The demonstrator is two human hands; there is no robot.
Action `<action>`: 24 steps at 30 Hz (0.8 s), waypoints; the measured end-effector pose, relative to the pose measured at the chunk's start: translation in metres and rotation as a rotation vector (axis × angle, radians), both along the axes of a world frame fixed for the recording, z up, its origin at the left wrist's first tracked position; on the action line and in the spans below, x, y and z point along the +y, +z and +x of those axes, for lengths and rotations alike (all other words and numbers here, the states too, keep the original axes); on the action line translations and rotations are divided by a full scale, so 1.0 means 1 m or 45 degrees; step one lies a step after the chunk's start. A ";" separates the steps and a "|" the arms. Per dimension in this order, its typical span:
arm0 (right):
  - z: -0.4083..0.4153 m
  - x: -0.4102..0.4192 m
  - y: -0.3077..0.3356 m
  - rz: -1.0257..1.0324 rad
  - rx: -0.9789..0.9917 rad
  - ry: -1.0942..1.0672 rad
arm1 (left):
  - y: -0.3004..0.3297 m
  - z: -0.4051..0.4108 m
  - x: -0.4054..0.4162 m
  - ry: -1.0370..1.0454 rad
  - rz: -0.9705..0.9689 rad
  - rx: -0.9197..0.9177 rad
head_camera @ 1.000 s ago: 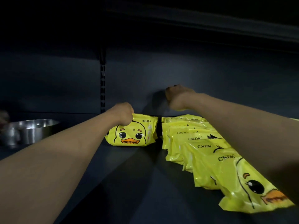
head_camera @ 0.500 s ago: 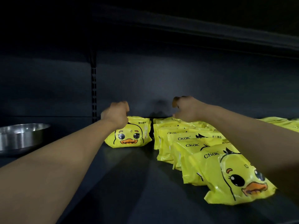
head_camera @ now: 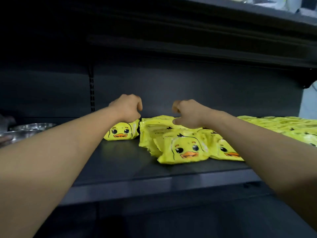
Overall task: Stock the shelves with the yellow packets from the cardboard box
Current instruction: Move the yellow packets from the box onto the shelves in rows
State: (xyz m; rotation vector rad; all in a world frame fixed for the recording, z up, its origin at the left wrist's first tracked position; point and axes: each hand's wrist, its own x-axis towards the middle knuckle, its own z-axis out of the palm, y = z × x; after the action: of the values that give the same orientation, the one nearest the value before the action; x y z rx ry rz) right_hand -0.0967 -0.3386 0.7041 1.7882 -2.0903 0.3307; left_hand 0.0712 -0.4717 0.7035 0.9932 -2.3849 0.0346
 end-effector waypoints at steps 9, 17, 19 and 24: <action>-0.021 0.133 -0.042 0.017 -0.128 0.012 | -0.034 -0.033 0.162 -0.082 0.025 -0.062; -0.049 0.216 -0.137 0.265 -0.332 -0.020 | -0.129 -0.068 0.255 -0.177 0.272 -0.266; -0.056 0.230 -0.165 0.354 -0.384 -0.033 | -0.158 -0.071 0.263 -0.185 0.357 -0.350; -0.072 0.250 -0.232 0.536 -0.507 -0.081 | -0.234 -0.071 0.269 -0.204 0.557 -0.521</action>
State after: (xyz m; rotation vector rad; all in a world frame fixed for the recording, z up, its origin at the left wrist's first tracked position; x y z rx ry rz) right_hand -0.1689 -0.0886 0.4725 2.0093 -2.6501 0.2580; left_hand 0.0001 -0.2028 0.4695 1.0606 -2.9198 -0.3951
